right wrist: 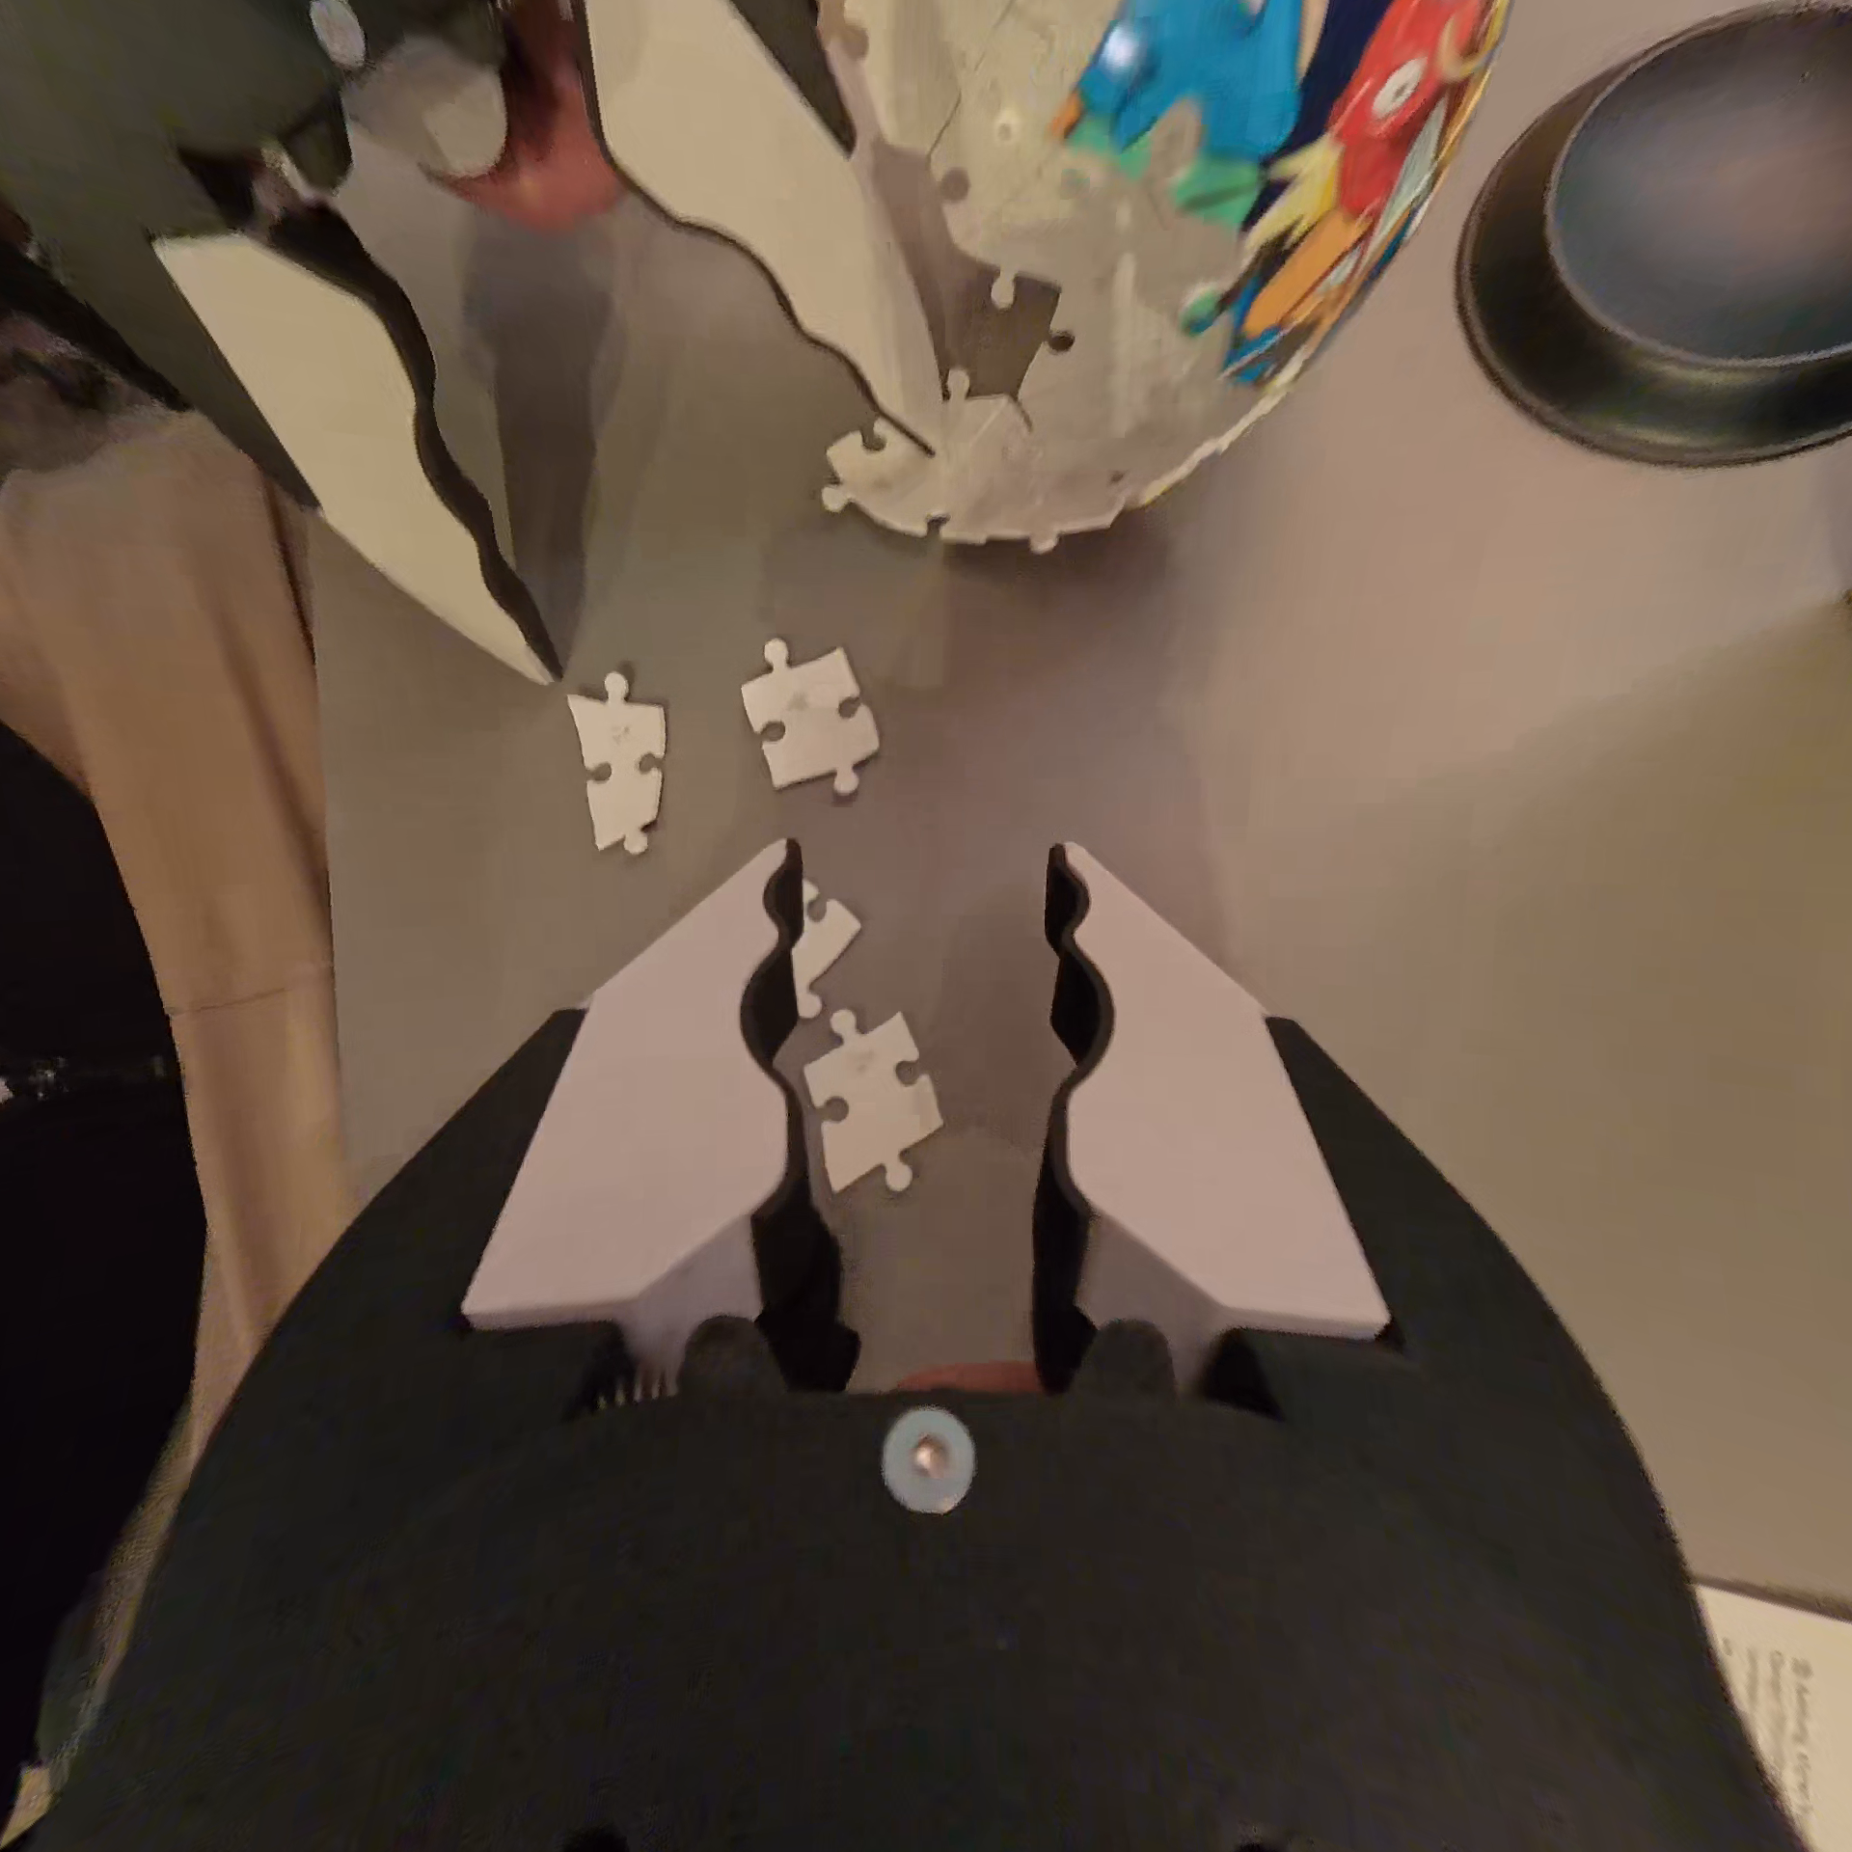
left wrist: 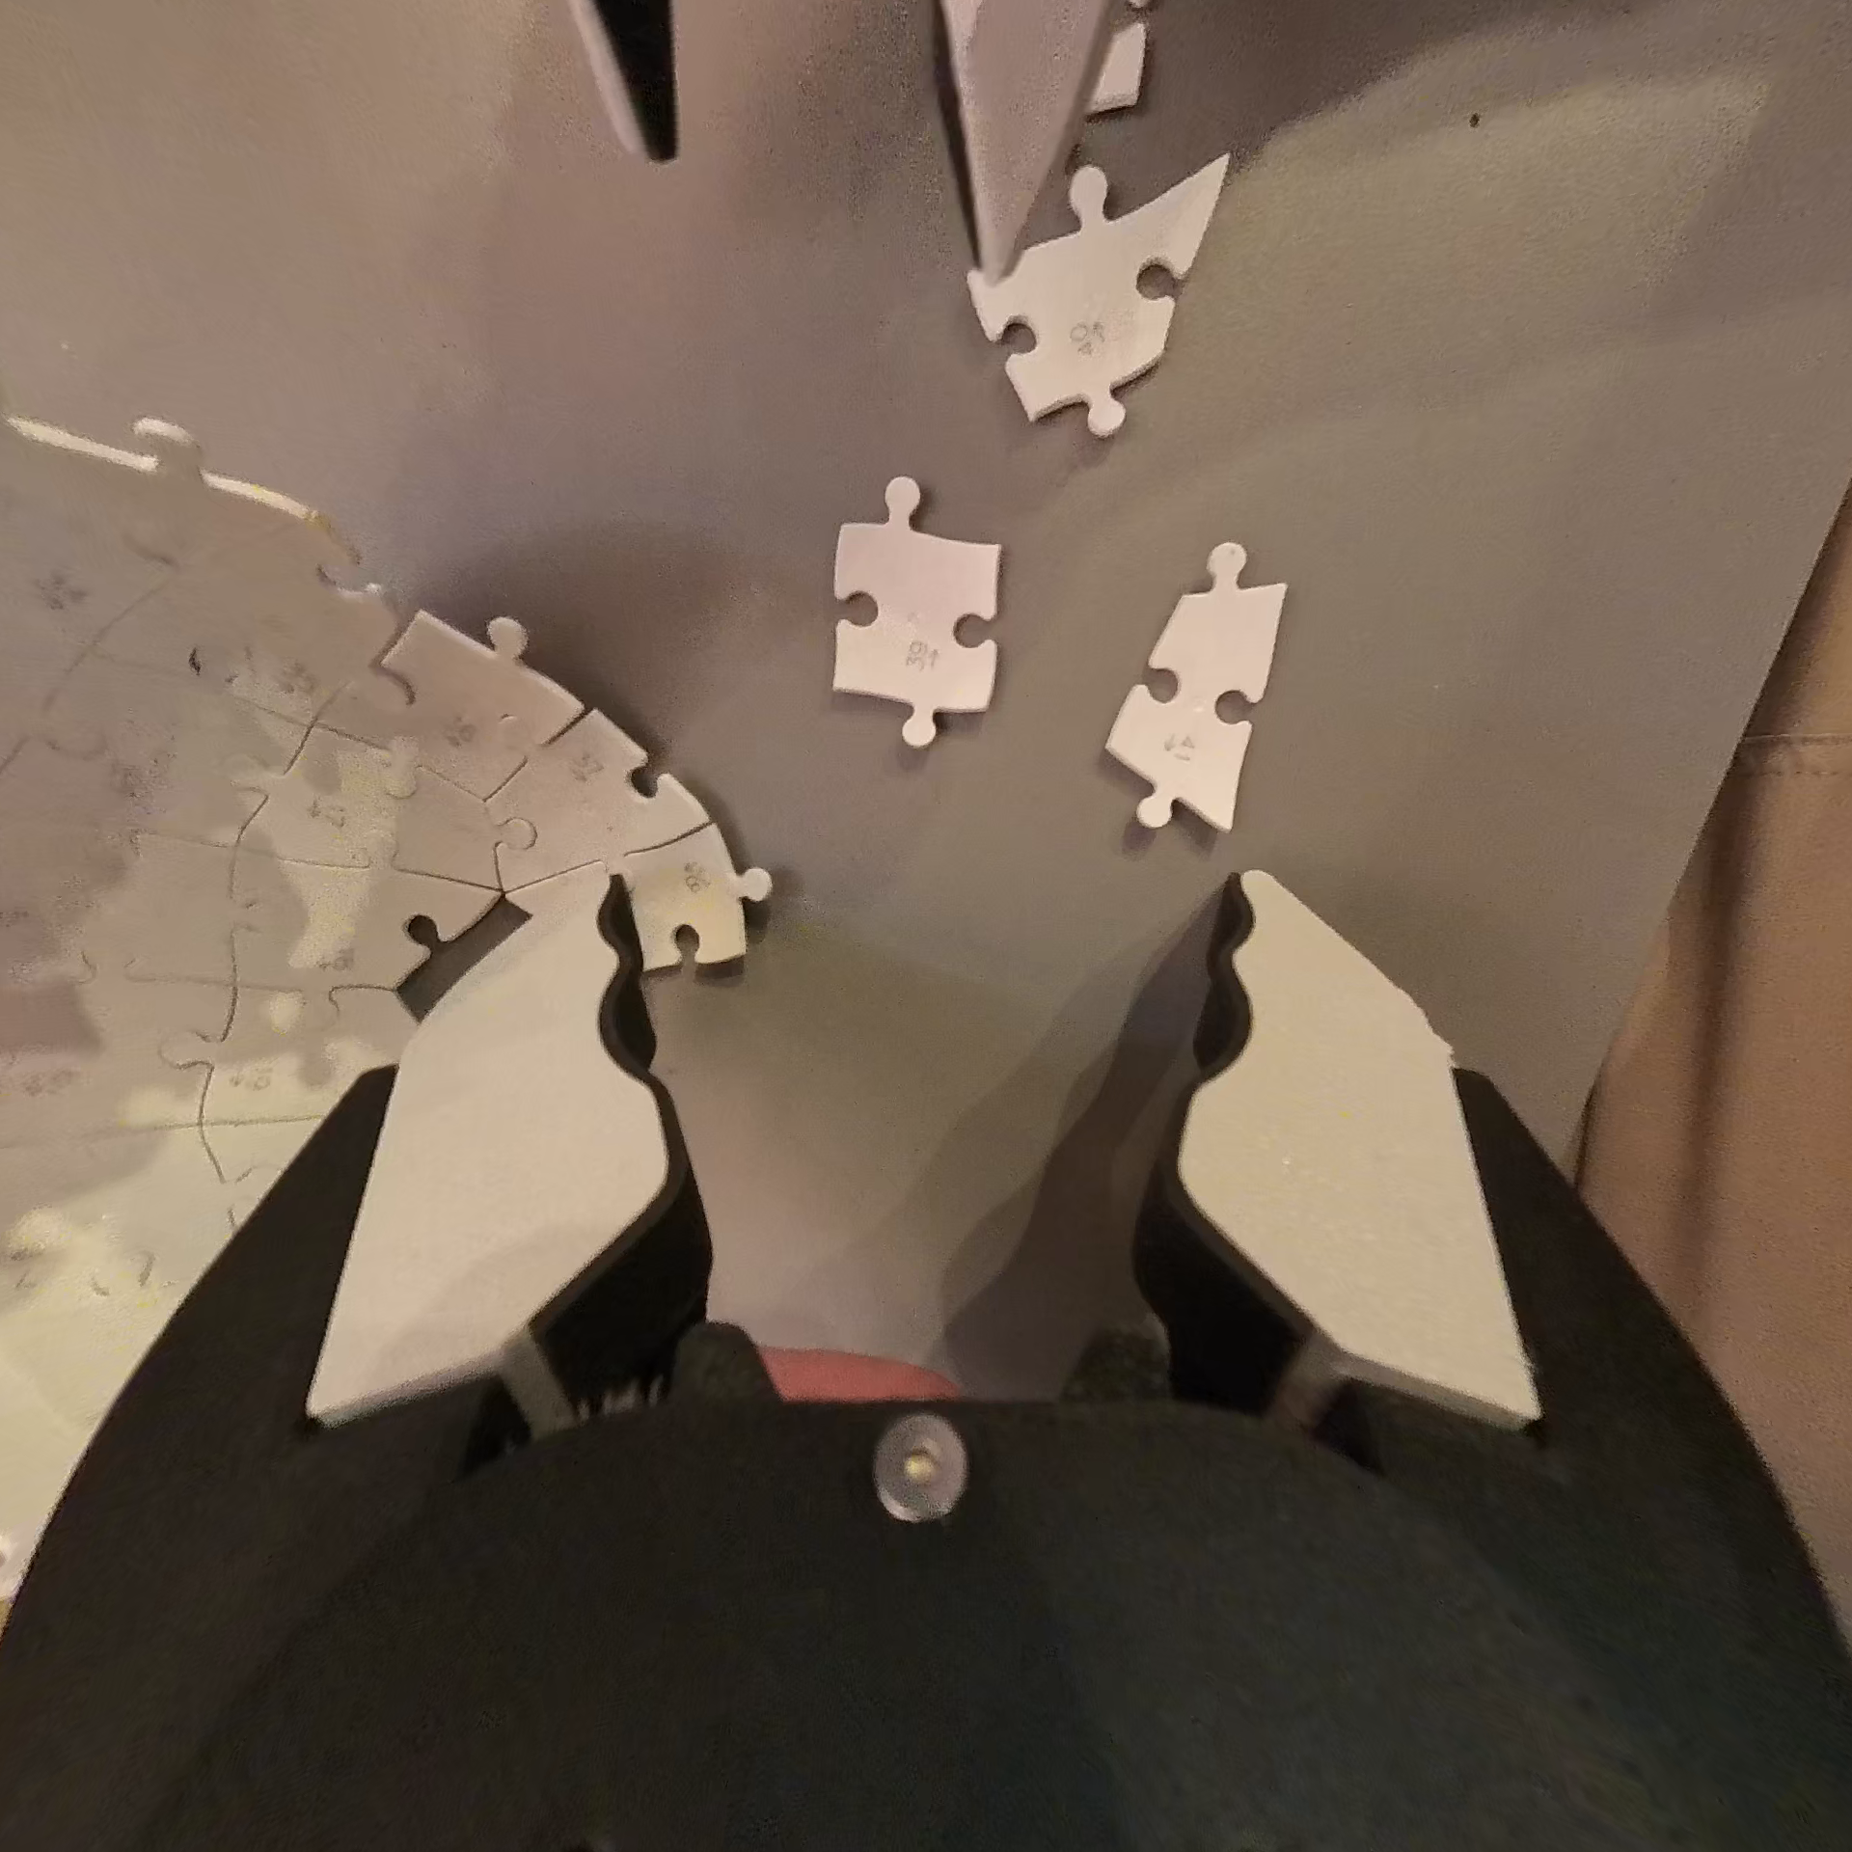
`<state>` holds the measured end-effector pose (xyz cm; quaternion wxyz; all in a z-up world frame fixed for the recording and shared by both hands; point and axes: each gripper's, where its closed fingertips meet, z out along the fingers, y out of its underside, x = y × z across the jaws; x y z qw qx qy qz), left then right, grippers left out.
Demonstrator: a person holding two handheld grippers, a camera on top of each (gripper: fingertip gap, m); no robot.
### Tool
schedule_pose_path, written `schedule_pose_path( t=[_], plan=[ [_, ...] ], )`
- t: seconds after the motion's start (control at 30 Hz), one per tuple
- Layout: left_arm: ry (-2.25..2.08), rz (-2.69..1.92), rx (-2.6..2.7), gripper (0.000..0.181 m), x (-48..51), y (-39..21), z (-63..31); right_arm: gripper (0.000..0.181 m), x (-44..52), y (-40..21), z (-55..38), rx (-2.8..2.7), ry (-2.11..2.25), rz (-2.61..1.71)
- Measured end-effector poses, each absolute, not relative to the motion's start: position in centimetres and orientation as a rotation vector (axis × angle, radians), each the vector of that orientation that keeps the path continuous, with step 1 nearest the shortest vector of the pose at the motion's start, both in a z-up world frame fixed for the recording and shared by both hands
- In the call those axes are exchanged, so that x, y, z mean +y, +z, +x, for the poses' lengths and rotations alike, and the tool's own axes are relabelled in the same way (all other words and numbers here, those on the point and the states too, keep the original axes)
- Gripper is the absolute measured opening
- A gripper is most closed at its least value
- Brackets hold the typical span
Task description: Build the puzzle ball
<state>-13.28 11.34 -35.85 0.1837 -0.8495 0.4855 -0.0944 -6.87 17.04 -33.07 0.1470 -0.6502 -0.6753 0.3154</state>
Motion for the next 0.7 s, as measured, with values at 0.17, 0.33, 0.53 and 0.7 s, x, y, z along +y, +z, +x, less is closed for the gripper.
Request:
schedule_pose_path(
  t=[0.17, 0.33, 0.53, 0.7],
  plan=[
    [-0.269, -2.393, 1.366, 0.107, 11.3, -35.9, -13.2, 0.045, 16.6, -33.6, -5.5, -1.96, 0.87, -1.875],
    [-0.267, -2.391, 1.375, 0.108, 11.3, -35.9, -13.2, 0.044, 16.3, -33.6, -4.4, -1.946, 0.842, -1.887],
    [-0.263, -2.391, 1.389, 0.109, 11.4, -35.9, -13.2, 0.044, 15.9, -33.8, -3.4, -1.939, 0.829, -1.9],
    [-0.26, -2.394, 1.387, 0.111, 11.4, -35.9, -13.1, 0.044, 15.6, -34.0, -3.4, -1.969, 0.805, -1.861]
  ],
)
